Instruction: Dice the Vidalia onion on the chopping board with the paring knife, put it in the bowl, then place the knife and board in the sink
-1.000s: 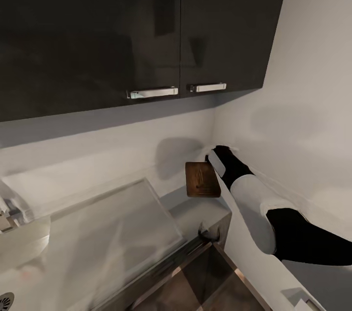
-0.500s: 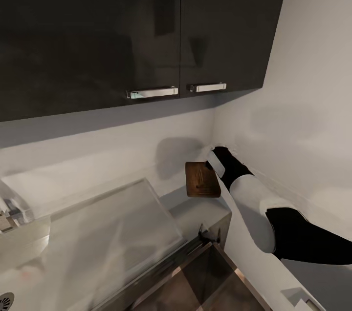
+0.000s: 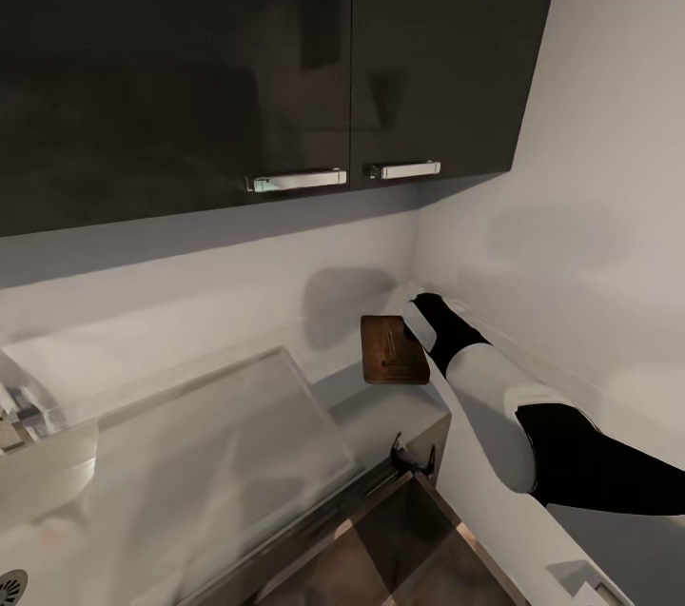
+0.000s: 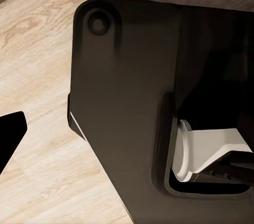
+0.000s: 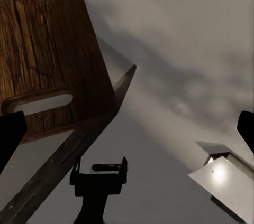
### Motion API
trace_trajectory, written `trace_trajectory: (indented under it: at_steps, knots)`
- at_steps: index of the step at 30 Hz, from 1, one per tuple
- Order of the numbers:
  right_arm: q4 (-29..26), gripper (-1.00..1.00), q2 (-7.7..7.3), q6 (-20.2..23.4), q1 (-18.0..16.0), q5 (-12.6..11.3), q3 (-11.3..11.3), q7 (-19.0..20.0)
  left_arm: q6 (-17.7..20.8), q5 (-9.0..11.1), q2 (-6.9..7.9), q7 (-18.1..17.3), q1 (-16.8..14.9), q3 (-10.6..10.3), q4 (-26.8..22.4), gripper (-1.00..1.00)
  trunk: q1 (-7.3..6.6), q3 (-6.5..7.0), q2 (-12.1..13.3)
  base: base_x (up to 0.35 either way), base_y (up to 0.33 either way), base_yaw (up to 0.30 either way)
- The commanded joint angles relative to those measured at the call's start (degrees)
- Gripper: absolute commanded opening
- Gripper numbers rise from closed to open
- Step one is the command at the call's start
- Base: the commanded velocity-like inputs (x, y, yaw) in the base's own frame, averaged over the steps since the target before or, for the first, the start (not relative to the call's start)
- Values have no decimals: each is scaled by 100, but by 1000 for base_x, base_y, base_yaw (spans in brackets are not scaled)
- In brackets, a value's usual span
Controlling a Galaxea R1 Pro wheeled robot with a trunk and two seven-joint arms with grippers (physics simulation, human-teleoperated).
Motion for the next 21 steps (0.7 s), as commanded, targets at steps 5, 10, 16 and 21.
trace_trajectory:
  at_steps: [5, 10, 16, 21]
  knots:
    - [44, 100, 3, 17, -4, -27, -131, -35, -6, 37, -2, -3, 1, 0, -6, 100, 4, -49, -13, 0, 0, 0]
    - [52, 100, 3, 15, -4, -44, -161, -27, -5, 36, -2, -3, 1, 0, -6, 100, 4, -93, -13, 0, 0, 0]
    - [50, 100, 3, 3, -4, -59, -166, -7, -3, 40, -2, -3, 1, 0, 1, 100, 4, -147, -13, 0, 0, 0]
    - [22, 100, 3, -13, -4, -62, -167, -2, -3, 41, -2, -3, 1, 0, 3, 100, 4, -192, -13, 0, 0, 0]
